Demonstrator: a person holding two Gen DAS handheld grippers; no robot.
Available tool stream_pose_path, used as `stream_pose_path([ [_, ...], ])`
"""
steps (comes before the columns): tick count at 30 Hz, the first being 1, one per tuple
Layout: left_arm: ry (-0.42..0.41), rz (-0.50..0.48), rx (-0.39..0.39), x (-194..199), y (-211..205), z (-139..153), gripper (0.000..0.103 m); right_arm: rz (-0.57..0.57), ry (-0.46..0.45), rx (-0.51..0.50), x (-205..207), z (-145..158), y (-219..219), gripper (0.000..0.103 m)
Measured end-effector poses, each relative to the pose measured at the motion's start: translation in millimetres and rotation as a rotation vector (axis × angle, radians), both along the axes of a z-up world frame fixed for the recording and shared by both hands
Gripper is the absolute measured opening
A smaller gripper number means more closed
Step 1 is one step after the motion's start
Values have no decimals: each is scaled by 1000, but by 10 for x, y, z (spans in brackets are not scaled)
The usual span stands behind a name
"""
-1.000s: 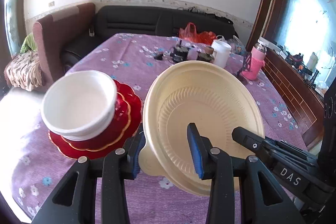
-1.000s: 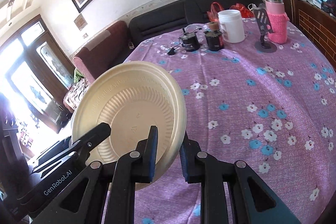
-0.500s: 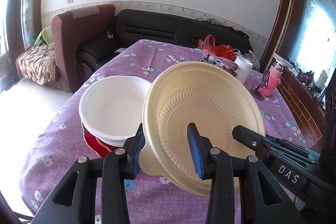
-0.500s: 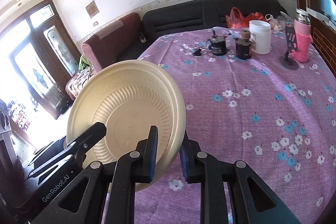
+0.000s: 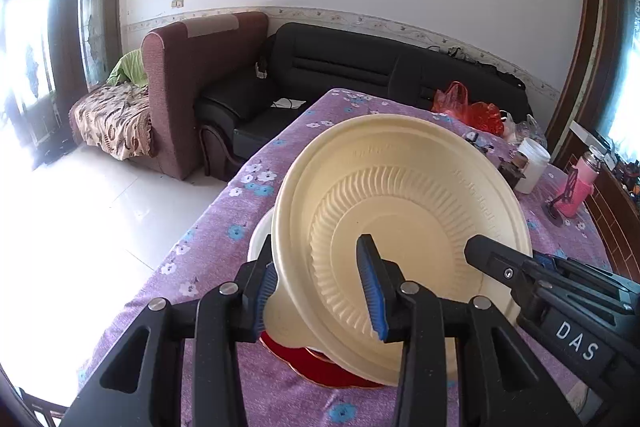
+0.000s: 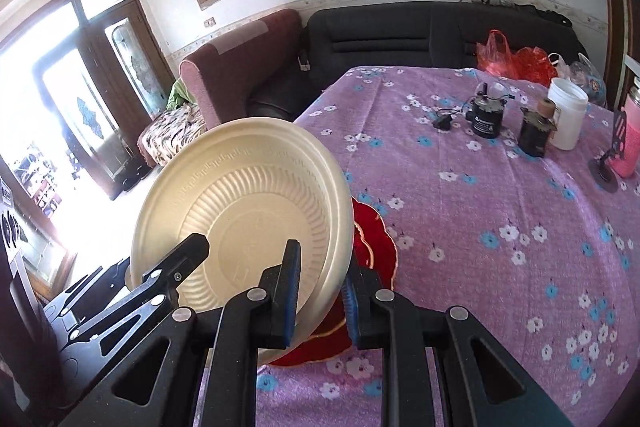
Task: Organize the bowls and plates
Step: 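Carry the beige bowl over the stacked bowls with the right gripper, then lower the beige bowl onto the small white bowl and open right gripper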
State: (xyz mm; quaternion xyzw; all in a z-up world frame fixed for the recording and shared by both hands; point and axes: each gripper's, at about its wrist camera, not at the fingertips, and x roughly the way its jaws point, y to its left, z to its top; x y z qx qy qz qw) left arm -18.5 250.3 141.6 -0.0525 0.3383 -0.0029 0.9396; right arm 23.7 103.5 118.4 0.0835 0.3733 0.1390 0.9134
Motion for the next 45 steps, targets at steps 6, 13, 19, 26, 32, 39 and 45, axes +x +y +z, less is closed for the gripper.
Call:
stream_pose_path([
  [6, 51, 55, 40, 316, 162, -202, 38, 33, 48, -42, 321, -161, 295, 22],
  [13, 101, 71, 49, 448, 213, -434, 38, 30, 97, -63, 529, -420, 403, 22],
  [19, 90, 93, 27, 422, 313, -419, 46, 16, 91, -70, 601, -494, 369, 22],
  [26, 45, 121, 5, 254, 360, -324, 59, 14, 49, -59, 565, -508, 398, 33],
  [32, -10, 158, -3, 46, 399, -194, 71, 30, -28, -97, 461, -454, 483, 51],
  [39, -89, 191, -1, -176, 440, 5, 80, 2, -117, -60, 348, -263, 382, 75],
  [45, -108, 182, 2, -288, 398, 71, 81, -34, -121, -29, 224, -190, 254, 75],
])
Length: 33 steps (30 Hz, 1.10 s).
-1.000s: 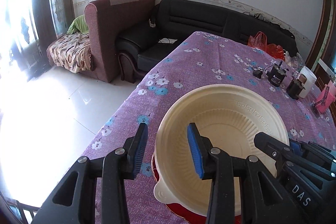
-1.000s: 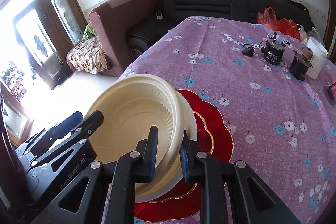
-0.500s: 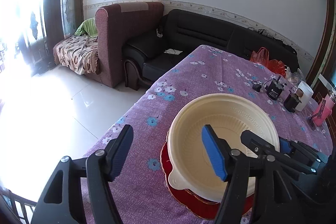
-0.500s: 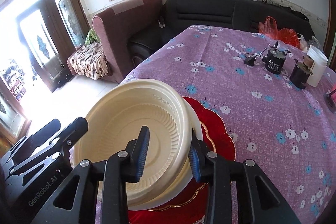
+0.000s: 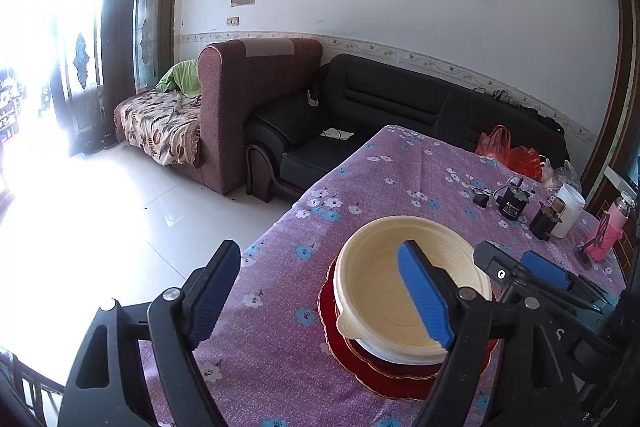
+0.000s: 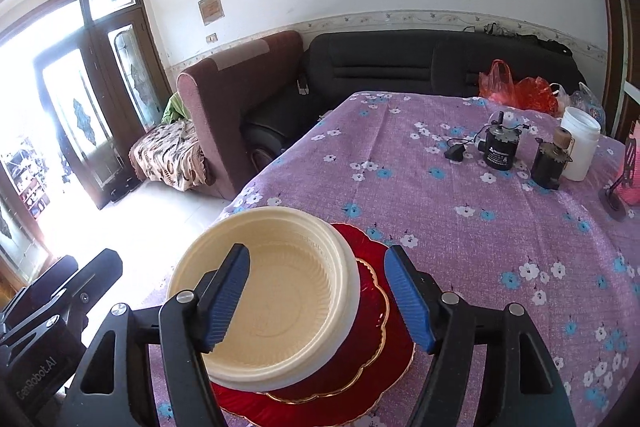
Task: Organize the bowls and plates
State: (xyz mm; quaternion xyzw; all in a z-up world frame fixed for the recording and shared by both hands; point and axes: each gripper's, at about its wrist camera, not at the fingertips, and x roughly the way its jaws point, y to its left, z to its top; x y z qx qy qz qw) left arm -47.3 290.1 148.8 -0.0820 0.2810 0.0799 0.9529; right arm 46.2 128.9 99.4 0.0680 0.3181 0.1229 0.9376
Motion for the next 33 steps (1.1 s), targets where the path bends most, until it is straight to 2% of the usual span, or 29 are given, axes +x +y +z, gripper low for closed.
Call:
stream_pose_path([
  [8, 3, 11, -24, -136, -28, -15, 83, -39, -26, 67, -381, 20, -298, 79],
  [14, -1, 4, 16, -245, -182, 7, 86, -77, -14, 125, -638, -109, -543, 81],
  [21, -62, 38, 111, -462, -430, 150, 98, -117, 17, 182, -823, -262, -783, 81],
  [33, -175, 21, 205, -785, -985, 297, 103, -150, -67, 107, -1239, -205, -908, 83],
])
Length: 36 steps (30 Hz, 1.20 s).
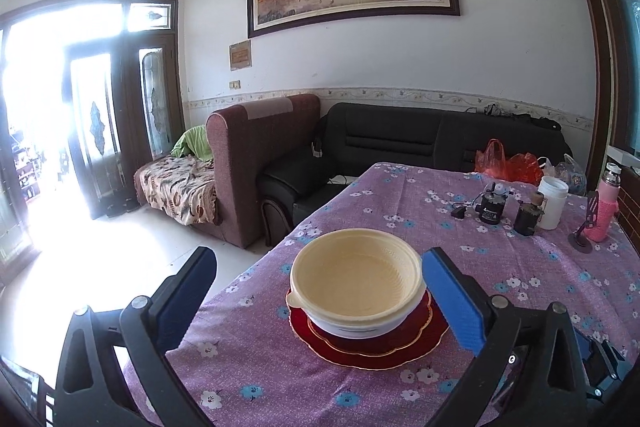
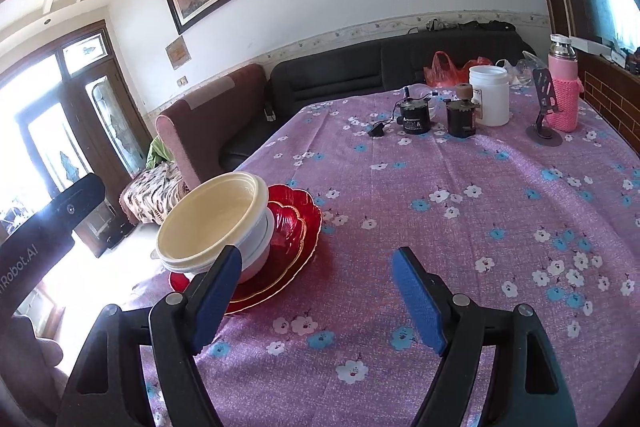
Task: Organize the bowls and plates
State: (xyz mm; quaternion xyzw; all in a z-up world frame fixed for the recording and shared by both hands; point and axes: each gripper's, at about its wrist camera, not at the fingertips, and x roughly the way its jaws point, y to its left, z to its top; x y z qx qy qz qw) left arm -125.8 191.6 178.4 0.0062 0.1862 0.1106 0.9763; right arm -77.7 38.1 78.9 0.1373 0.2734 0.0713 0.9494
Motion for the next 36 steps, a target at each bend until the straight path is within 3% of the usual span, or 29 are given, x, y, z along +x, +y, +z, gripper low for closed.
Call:
stream_pose_path([
  [6, -71, 15, 15, -176, -155, 67, 103, -6, -37, -7, -131, 30, -85, 85],
  [12, -100, 16, -36, -298, -201, 52, 103, -12, -43, 9, -189, 3, -185, 85],
  [25, 115, -36, -129, 71, -123, -318, 103, 22, 2, -65, -140, -120, -47, 86],
  [36, 281, -48, -137, 257, 0, -698, 103, 55, 77, -160, -15, -284, 246, 86],
])
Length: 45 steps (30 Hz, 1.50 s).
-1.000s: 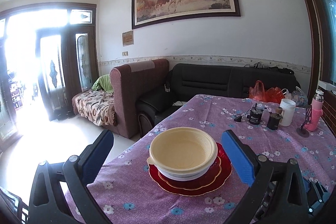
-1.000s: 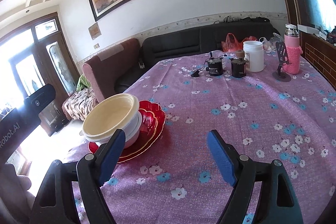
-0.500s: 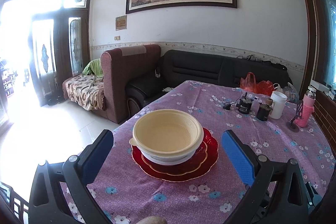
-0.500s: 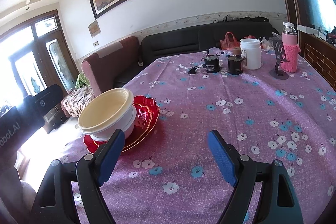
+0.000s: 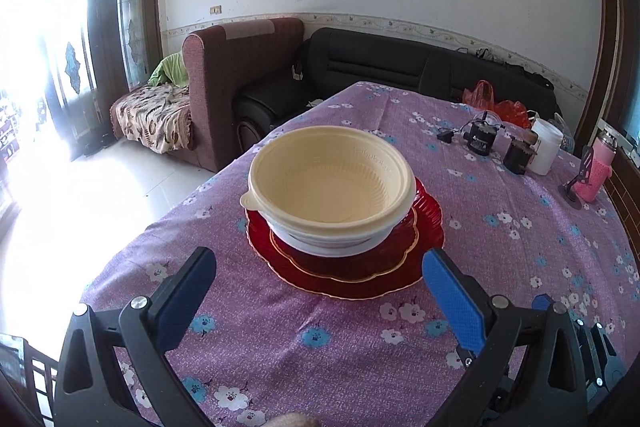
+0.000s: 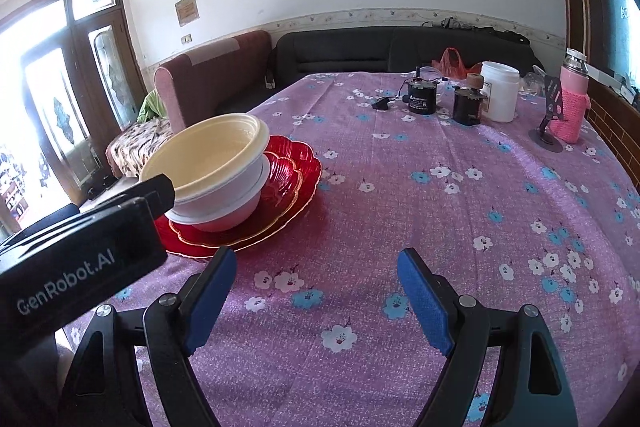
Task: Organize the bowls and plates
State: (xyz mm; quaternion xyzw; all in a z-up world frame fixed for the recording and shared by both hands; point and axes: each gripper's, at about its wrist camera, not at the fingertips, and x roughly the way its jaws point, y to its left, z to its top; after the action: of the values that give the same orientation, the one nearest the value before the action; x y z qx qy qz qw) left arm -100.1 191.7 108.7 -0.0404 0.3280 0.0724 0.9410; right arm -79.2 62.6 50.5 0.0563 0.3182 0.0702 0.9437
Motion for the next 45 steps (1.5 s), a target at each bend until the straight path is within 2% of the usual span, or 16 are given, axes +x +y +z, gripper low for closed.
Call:
stream_pose_path([
  [7, 37, 8, -5, 73, 112, -108, 103, 6, 42, -27, 81, -85, 137, 87],
  [16, 90, 28, -52, 167, 300, -217, 103, 23, 55, -63, 137, -128, 323, 87],
  [36, 129, -6, -96, 283, 456, -262, 103, 46, 70, -101, 232, -155, 562, 87],
  [45, 126, -6, -86, 268, 427, -247, 103, -24, 114, -145, 356, -136, 501, 87],
])
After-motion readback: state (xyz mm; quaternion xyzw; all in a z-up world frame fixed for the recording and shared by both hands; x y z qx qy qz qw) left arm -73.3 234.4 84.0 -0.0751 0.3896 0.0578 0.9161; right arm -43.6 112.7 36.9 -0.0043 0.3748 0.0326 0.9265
